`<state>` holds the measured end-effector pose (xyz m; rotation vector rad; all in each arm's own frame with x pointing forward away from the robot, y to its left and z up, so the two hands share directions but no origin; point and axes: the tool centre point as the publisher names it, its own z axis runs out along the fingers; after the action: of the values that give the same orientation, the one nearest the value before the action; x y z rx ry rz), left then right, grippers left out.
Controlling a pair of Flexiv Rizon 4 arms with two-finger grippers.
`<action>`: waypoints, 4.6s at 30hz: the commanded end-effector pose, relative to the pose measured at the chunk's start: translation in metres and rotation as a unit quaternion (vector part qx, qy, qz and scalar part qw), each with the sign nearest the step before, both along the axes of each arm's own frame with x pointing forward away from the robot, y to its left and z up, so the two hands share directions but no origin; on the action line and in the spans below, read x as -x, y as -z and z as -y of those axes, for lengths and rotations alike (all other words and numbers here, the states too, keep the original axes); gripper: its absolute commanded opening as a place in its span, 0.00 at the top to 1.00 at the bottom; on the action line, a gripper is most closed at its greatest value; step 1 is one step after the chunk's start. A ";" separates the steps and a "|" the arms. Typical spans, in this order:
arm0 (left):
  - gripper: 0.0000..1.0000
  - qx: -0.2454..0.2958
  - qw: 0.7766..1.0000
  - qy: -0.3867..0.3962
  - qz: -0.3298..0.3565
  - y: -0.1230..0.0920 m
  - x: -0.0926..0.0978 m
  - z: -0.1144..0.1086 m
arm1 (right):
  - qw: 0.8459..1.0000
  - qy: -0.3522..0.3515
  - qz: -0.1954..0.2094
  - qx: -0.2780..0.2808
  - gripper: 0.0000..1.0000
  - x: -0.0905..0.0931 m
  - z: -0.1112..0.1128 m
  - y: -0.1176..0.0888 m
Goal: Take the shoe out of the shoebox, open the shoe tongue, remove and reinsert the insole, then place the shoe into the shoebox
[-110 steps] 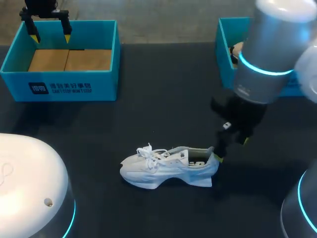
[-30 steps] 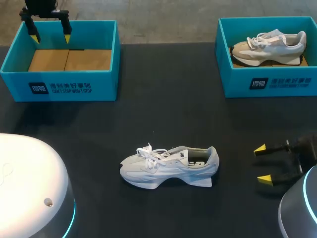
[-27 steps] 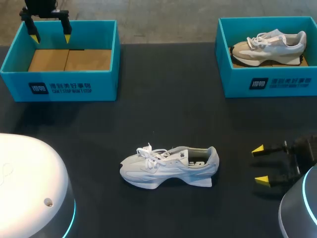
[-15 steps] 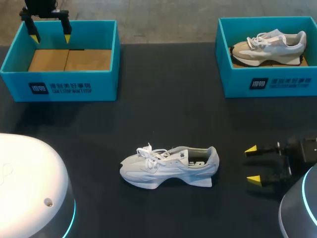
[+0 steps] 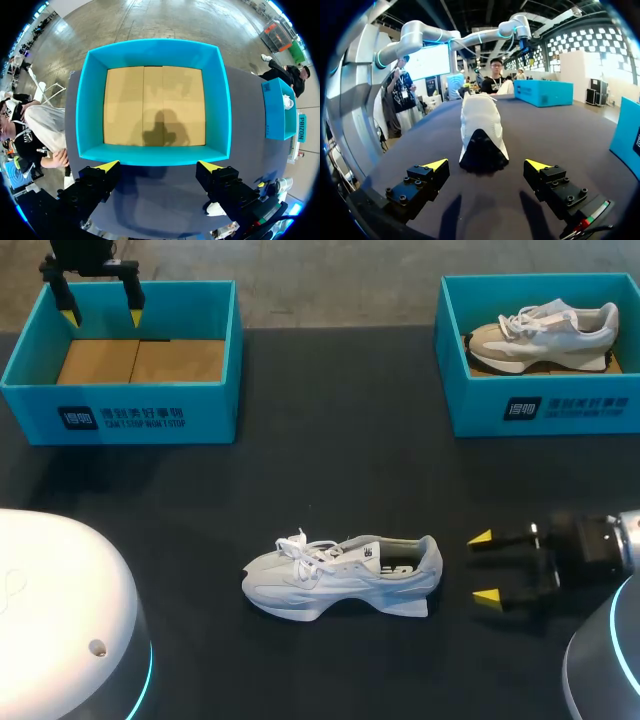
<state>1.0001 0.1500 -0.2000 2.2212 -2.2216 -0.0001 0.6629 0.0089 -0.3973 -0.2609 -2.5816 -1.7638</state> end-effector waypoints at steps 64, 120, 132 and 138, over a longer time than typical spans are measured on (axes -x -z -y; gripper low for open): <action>0.00 0.000 1.000 0.000 0.000 0.000 0.000 0.000 | 0.999 -0.007 0.022 -0.037 0.01 -0.009 -0.118 0.019; 0.00 -0.022 0.994 -0.097 -0.032 -0.040 0.129 0.216 | 0.997 -0.031 0.029 -0.062 1.00 -0.008 -0.117 0.020; 0.00 -0.018 0.994 -0.108 -0.031 -0.039 0.154 0.234 | 0.997 -0.031 0.029 -0.062 1.00 -0.008 -0.117 0.020; 0.00 -0.020 0.991 -0.129 -0.028 -0.029 0.193 0.268 | 0.997 -0.031 0.029 -0.062 1.00 -0.008 -0.117 0.020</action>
<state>0.8265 -0.1048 -0.1636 2.4385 -1.9005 -0.1327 0.6700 0.1260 -0.4151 -0.1267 -2.4715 -1.9308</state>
